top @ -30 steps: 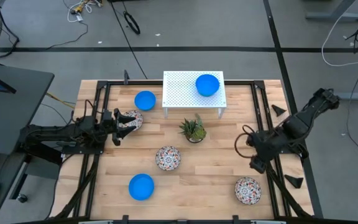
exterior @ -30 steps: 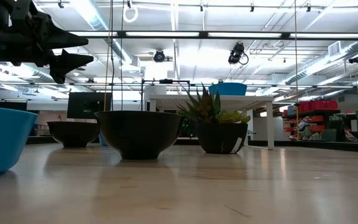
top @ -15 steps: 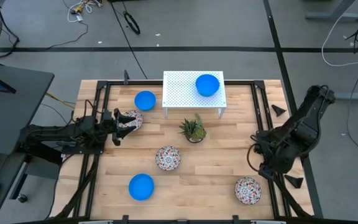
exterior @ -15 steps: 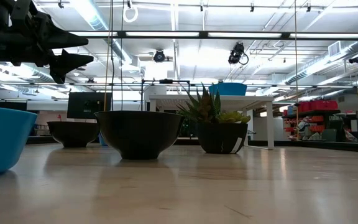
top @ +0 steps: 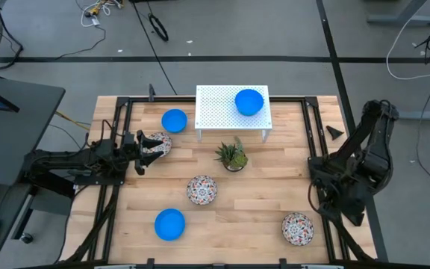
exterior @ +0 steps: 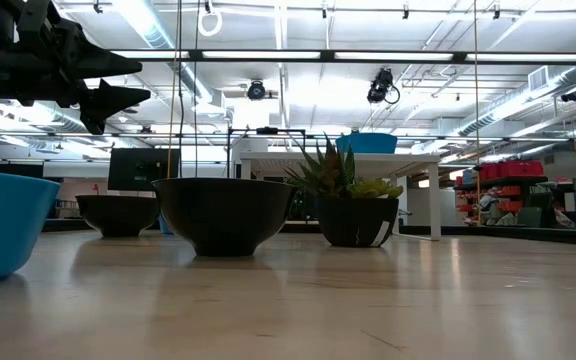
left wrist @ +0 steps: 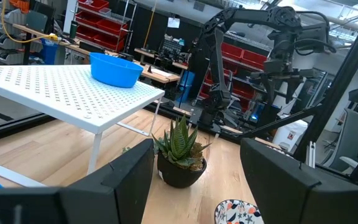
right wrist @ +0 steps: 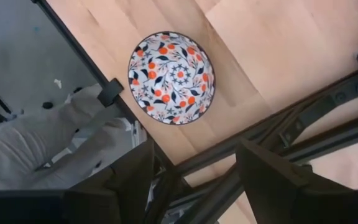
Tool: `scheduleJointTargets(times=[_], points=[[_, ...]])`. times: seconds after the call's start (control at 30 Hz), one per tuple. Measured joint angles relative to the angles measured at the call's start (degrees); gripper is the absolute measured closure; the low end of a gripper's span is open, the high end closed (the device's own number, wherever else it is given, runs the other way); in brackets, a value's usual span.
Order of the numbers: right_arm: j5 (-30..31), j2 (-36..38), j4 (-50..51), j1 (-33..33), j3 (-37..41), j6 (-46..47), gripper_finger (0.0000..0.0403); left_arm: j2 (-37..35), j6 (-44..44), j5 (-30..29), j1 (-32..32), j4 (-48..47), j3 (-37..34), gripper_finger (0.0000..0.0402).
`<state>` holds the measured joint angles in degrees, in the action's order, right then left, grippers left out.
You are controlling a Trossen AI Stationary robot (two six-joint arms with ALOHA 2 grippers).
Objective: Pick & Place Mini bowls
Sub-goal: Put the bottom white patterned bowl on the shelf
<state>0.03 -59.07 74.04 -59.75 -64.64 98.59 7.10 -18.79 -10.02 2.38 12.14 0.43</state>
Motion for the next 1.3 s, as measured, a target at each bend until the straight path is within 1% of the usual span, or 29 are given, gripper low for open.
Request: scheduleJointTargets(times=[0.17, 0.33, 0.8, 1.03, 1.3], points=[[0.61, 0.0, 0.42, -1.54, 0.0, 2.92, 0.0172, -0.01, 0.0, 0.01, 0.0, 0.0, 0.02, 0.0156], [0.81, -0.2, 0.44, -2.4, -0.02, 3.93, 0.0172, -0.01, -0.01, 0.01, 0.0, 0.0, 0.01, 0.0156], [3.43, -3.47, 0.65, -2.49, -0.02, 2.97, 0.0172, 0.0, 0.0, 0.02, -0.01, 0.0, 0.0, 0.0156], [3.63, -4.61, -1.71, -2.49, 4.74, 4.03, 0.0172, 0.0, -0.01, 0.01, 0.01, -0.01, 0.01, 0.0156], [3.61, -4.63, -9.82, -2.49, 11.89, 4.04, 0.0172, 0.0, 0.0, 0.0, 0.01, 0.0, 0.0, 0.0156]])
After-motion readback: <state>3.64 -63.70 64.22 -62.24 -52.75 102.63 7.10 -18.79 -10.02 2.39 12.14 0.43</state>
